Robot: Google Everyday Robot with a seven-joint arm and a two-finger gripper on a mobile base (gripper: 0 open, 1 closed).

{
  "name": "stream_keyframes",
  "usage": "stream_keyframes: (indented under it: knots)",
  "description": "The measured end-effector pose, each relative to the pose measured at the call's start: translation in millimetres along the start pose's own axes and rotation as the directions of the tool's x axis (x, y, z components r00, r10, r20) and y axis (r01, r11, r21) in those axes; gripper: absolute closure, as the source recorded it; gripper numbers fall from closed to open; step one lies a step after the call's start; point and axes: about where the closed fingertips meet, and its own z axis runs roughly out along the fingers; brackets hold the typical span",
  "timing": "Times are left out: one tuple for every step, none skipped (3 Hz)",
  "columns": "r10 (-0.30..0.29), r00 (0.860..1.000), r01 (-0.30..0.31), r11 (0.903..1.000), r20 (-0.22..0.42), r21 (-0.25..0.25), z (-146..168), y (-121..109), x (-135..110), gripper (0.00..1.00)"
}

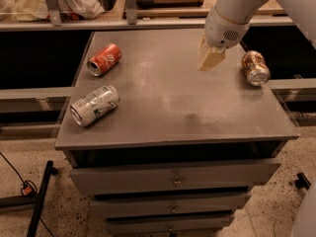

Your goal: Place orange can upright

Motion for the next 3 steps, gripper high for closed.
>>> stream_keyframes:
  knots:
    - [0.052,0.999,-0.052,0.9987,0.002,0.003,1.8,-1.2,-1.3,0.36]
    - [0.048,0.999,-0.048,0.9988,0.004,0.006,3.9,-3.0,-2.4,0.14]
    - [0.047,0.999,-0.047,0.9989,0.006,0.009,5.8,-4.5,-3.4,0.00]
